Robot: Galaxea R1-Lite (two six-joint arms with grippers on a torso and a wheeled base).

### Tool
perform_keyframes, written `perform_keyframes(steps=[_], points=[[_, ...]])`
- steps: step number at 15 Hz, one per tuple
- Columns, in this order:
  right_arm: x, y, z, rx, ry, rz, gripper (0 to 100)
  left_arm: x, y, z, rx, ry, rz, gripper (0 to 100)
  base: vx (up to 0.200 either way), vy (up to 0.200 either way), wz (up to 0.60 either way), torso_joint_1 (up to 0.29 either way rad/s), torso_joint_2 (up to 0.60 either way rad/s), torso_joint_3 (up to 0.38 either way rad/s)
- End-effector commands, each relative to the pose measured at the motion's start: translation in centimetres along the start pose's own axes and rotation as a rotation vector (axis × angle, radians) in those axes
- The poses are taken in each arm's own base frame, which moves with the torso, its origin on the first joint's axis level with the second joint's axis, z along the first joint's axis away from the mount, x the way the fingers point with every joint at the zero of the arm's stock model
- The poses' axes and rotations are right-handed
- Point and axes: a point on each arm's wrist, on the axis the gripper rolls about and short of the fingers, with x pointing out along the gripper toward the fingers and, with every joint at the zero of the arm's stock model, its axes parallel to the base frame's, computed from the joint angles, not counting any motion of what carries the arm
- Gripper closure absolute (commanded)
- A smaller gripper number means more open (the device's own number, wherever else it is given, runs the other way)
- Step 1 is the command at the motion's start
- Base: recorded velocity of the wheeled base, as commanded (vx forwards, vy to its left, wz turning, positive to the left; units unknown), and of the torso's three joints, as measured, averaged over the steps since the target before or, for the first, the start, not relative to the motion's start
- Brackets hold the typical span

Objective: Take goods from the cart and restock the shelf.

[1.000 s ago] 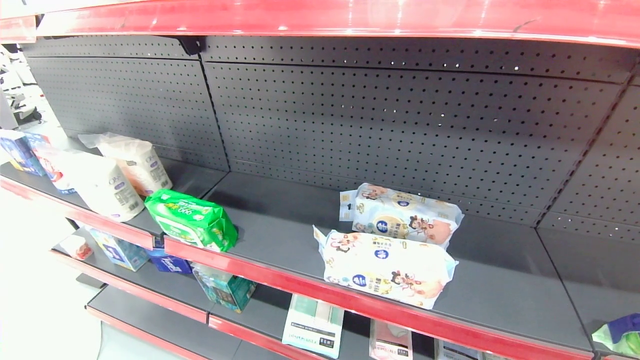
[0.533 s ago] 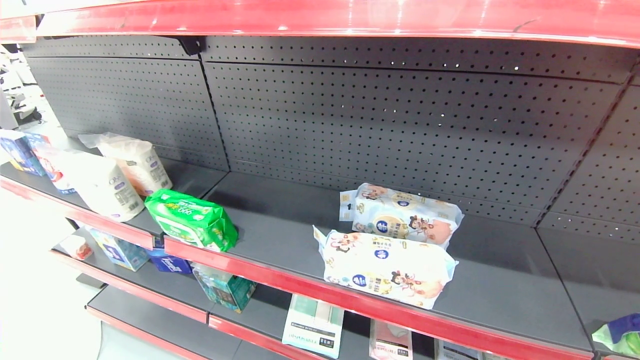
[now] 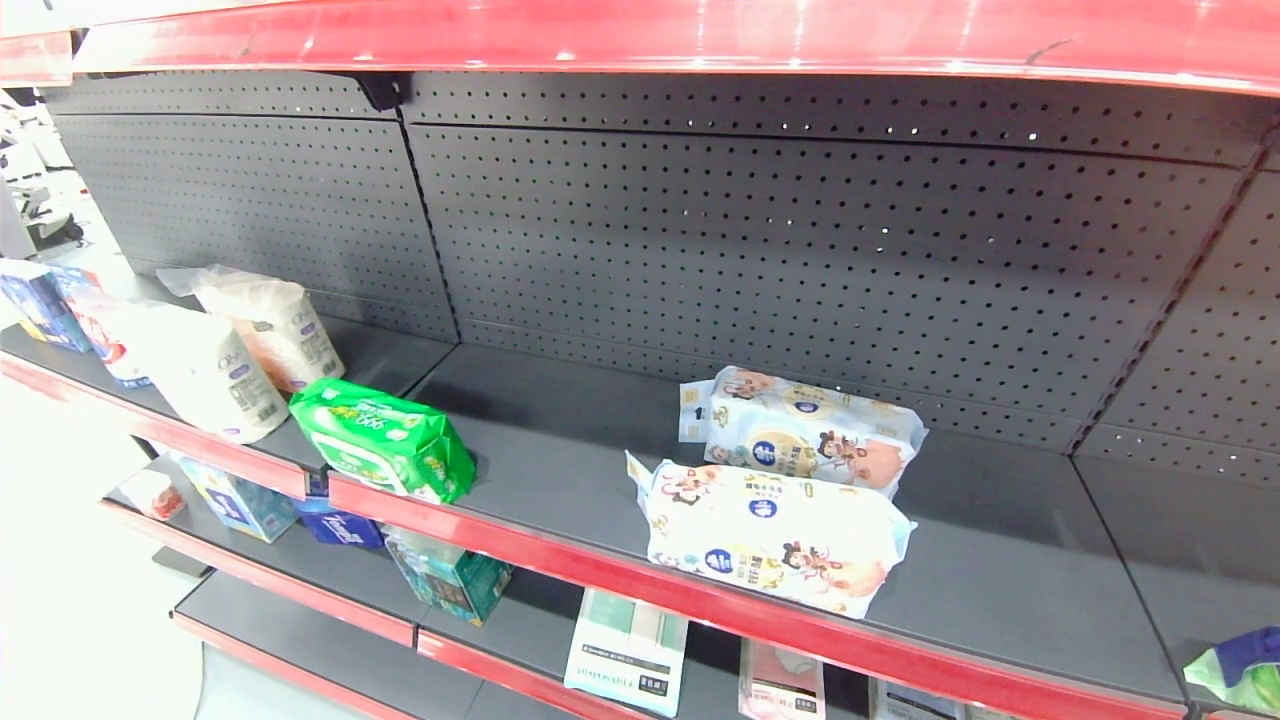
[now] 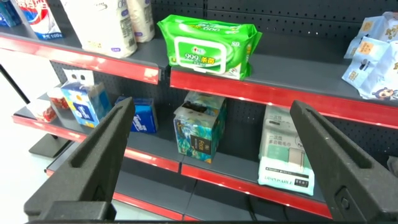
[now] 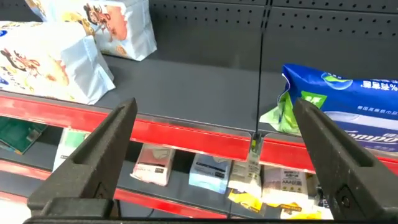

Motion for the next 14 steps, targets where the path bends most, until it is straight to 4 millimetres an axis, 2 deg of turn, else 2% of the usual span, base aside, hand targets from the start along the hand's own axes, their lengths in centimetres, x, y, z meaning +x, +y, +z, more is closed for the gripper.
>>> perform_keyframes(steps=[1,12,14], points=[[0.05,0.0,0.02,0.0,0.006,-0.001,0,0.0,0.0,0.0,0.0,-0.001,0.0,0,0.0,0.0,-0.6,0.007,0.0,0.007],[0.05,0.0,0.02,-0.001,0.006,-0.001,0,0.02,0.0,0.01,0.001,0.002,-0.001,0,0.0,0.0,-0.6,0.004,0.0,0.002],[0.05,0.0,0.02,-0.001,0.006,-0.001,0,0.02,-0.02,0.01,0.004,0.002,-0.009,0,0.0,0.0,0.0,0.0,0.0,0.0]])
